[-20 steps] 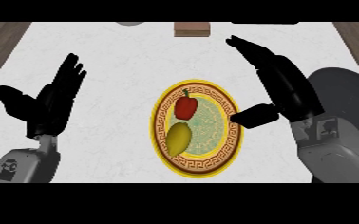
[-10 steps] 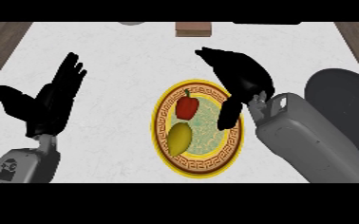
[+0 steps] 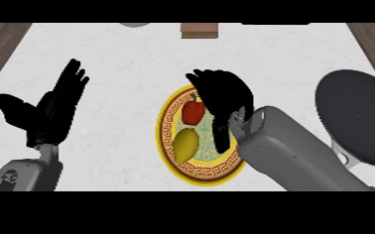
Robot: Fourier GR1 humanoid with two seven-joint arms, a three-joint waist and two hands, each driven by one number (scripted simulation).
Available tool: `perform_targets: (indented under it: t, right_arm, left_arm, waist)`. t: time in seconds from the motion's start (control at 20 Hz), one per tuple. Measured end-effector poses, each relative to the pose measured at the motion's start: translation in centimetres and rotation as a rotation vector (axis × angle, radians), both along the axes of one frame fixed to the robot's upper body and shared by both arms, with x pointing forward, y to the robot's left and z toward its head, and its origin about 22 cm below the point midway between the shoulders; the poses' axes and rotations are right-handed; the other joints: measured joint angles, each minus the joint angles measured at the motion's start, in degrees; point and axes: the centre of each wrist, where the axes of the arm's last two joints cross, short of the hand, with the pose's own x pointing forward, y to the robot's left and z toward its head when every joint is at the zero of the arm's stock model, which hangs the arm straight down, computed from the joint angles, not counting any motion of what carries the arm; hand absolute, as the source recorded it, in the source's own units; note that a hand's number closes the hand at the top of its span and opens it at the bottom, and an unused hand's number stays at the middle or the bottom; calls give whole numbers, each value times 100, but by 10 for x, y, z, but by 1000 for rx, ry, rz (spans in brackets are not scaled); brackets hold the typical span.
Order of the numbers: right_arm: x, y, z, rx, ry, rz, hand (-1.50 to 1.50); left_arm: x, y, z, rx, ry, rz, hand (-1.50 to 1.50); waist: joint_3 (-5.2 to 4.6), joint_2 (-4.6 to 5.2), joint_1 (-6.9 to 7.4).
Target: Pick the bell pepper from the plate and place it in the pan
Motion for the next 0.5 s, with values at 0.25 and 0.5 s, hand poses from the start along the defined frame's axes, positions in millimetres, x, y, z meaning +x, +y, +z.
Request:
perform_targets:
  t: [0.25,0.5]
  right_arm:
    - [-6,19,3,-72,-48,12,-150]
    - [-6,35,3,-85,-74,8,-150]
  left_arm:
    - [1,2,-2,-1,-5,8,0]
    - [1,1,0,-10,-5,4,0]
  waist:
    - [1,-3,-13]
    - [1,0,-6]
